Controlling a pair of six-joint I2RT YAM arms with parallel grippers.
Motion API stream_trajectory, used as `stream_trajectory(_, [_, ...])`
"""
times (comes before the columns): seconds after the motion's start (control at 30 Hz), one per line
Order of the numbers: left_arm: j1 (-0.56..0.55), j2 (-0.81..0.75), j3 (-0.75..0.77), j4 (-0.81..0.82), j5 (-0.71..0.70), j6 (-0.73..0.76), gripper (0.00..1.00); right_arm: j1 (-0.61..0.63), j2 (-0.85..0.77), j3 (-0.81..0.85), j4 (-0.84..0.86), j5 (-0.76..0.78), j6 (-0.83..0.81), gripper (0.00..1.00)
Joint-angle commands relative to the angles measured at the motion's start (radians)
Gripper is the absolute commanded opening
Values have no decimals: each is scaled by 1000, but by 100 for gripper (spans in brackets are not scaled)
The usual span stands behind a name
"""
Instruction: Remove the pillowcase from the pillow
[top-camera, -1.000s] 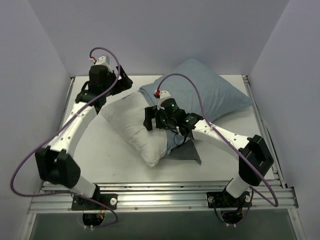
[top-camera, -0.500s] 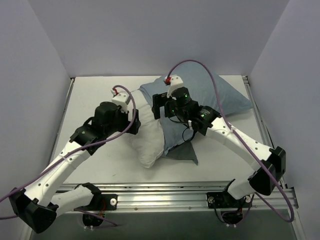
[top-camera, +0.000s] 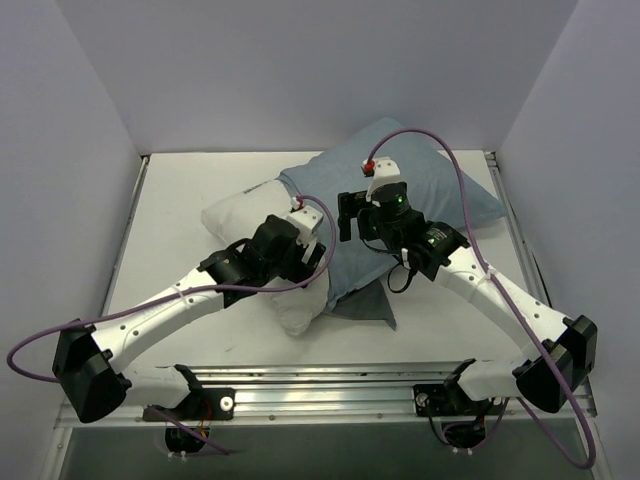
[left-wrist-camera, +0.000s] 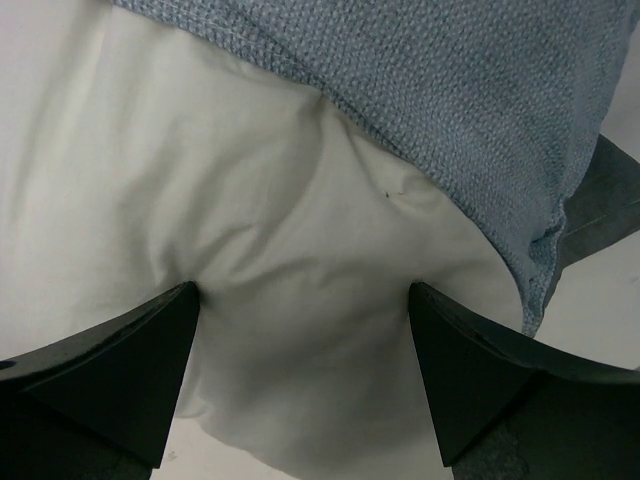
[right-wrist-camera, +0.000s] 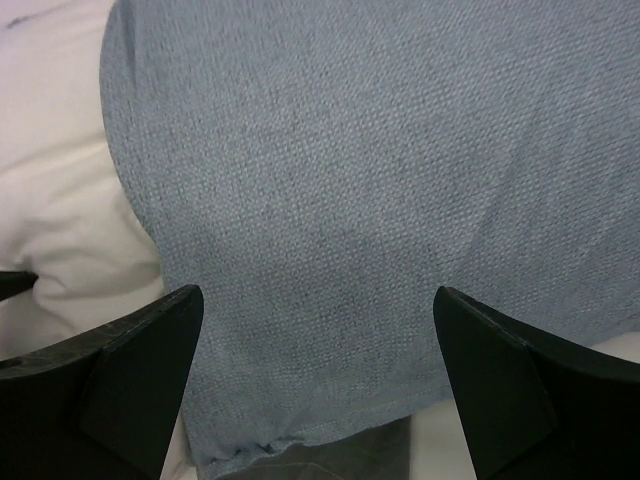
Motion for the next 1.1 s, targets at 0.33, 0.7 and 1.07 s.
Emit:
stream_trajectory(0.33, [27,46,-230,266,29,-254,99,65,73,-64,91,-87,-17,94])
stream_trajectory(0.7, [53,27,-292,286,58,-300,21,111,178,-119,106,121,5,91])
stream_trajectory(1.07, [84,-91,-201,79,-14,-300,2,-16,193,-159,97,310,49,12])
